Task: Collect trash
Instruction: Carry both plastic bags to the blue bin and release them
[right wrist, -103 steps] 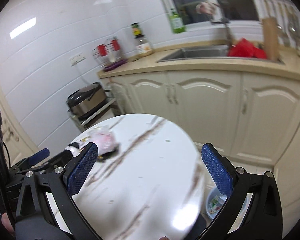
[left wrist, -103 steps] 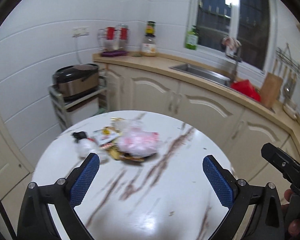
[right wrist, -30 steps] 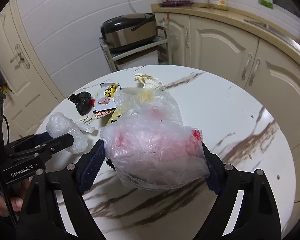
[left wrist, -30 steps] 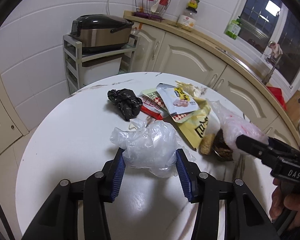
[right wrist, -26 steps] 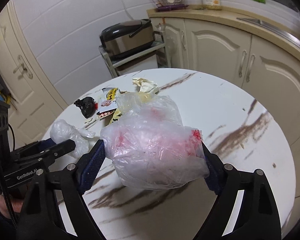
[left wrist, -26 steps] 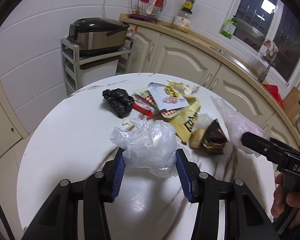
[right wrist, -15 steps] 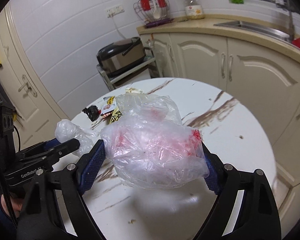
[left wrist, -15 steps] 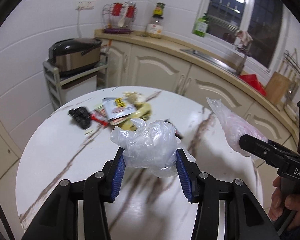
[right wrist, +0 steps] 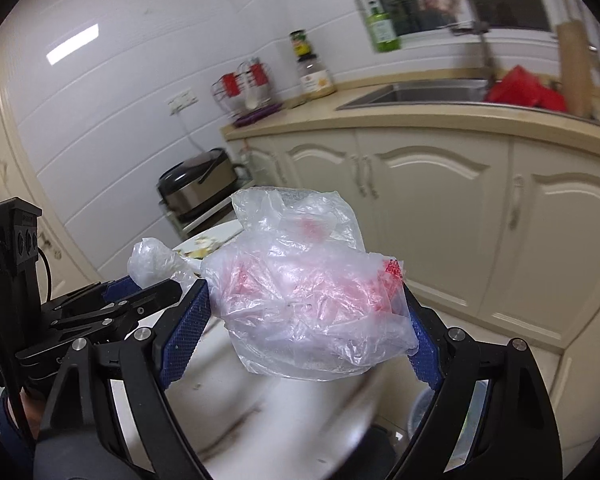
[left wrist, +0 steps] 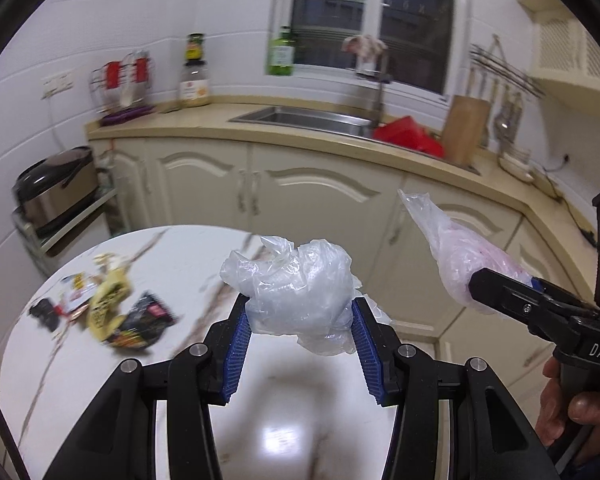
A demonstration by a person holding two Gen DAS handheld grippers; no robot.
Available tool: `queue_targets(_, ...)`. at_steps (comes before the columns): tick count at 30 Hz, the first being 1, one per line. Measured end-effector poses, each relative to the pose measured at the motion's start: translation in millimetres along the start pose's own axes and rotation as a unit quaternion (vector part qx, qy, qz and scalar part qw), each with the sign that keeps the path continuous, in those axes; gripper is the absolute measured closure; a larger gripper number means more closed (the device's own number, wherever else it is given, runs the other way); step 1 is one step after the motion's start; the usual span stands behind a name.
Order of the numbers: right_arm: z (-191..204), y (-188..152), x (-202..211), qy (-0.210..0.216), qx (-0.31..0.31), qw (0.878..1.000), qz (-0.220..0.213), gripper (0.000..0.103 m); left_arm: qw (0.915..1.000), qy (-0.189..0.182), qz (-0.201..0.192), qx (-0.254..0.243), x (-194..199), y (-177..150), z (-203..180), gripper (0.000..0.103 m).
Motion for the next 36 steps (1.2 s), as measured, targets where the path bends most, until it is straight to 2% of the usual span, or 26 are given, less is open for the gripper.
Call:
queue_targets(6,-68.7,-8.2,44.9,-0.047,-0.043,0.998,-0.023,0.017,0.9983,-0.045,0.018,-0.034,-39.2,12.4,-60.4,0.058)
queue_targets(12,-137.0,-30.3,56.0,-0.085,-0.091,0.992,-0.012,0.017,0.993,-0.078,0.064,-0.062,-101.7,18.7,-98.8,0.058)
queue_targets(17,-197.1,-66.4,32.7,-0.101,-0.148,0.983,0.029,0.017,0.9866,-0.086,0.11,-0.084,-159.6,18.7,-127.6,0.058)
queue_targets(26,-268.4,-133.7,-11.0,-0.105,-0.226,0.963,0.104,0.017,0.972,-0.086,0.185,-0.118,-256.6,19.9,-174.5,0.057)
queue_targets(30,-294.2,-162.4,-31.7,-0.106,-0.263,0.95,0.134,0.016,0.9638,-0.078,0.215,-0.137,-294.0,18.1,-193.8,0.054)
queue_targets(32,-300.8,-170.8,-39.3,-0.106,-0.272,0.946,0.145,0.016,0.9606,-0.068,0.228,-0.144,-311.7,15.2,-203.0,0.049)
queue_targets(36,-313.6,-186.7,-53.8,-0.108,-0.29,0.936,0.166,0.009,0.9586,-0.05,0.238,-0.148,-336.2,14.3,-211.9,0.04)
Point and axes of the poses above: each gripper's, at about its wrist camera, not at the fingertips, and x roughly against the way its jaws point, z to its left, y to its top, the point moved 1 cm from there along -x, roughly the way its jaws point
